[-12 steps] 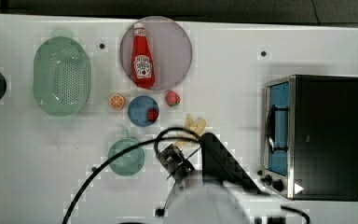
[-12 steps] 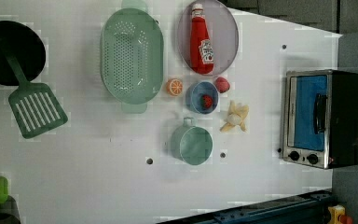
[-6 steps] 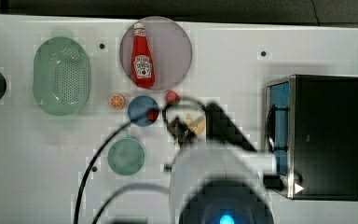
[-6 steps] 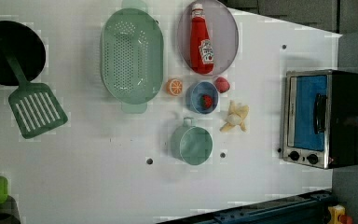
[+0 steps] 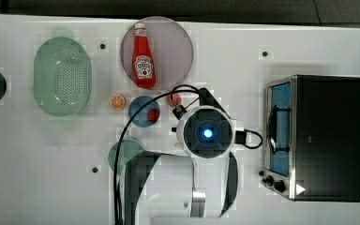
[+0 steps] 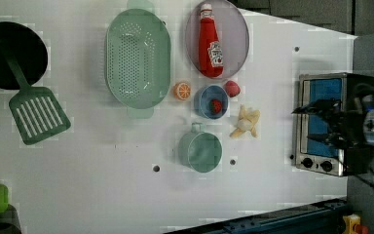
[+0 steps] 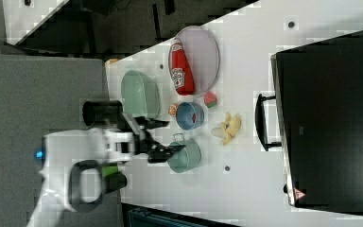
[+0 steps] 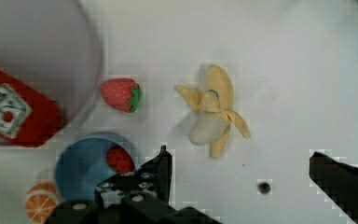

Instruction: Pick banana from table and place on oven.

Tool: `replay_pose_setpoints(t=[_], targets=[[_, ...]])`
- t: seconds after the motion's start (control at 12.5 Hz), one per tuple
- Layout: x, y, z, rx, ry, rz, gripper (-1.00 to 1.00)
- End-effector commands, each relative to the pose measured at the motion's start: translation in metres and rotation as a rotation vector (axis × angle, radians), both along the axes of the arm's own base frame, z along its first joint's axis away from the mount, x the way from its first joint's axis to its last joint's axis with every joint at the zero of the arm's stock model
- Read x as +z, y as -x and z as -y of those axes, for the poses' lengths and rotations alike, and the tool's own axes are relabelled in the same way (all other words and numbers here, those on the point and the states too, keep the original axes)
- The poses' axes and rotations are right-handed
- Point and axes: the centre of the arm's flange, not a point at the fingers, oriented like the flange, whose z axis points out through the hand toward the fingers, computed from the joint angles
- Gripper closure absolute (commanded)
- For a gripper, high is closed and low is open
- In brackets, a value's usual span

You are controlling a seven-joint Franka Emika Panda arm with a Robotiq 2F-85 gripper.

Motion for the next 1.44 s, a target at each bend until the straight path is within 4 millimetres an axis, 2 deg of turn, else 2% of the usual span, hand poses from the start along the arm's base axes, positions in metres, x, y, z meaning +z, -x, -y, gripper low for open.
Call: replay_pose_setpoints(t=[0.08,0.32,0.56,0.72,1.04,1.12,1.44], targets=[[-0.033,-0.006,-0.003,-0.028,0.007,0.015,-1.00],[-0.098,-0.005,-0.003,-0.030,0.006,-0.027,-1.00],[-0.150,0.000,-0.003,-0.031,0.005,-0.018,-1.00],[-0.177,0.006,-0.003,-0.030,0.004,-0.008,-1.00],[-0.210,0.013,-0.003,-0.030,0.003,-0.006,-1.00],[-0.214,0.014,-0.004,-0.030,0.003,-0.013,-0.92],[-0.216,0.013,-0.005,-0.028,0.003,-0.002,0.05]])
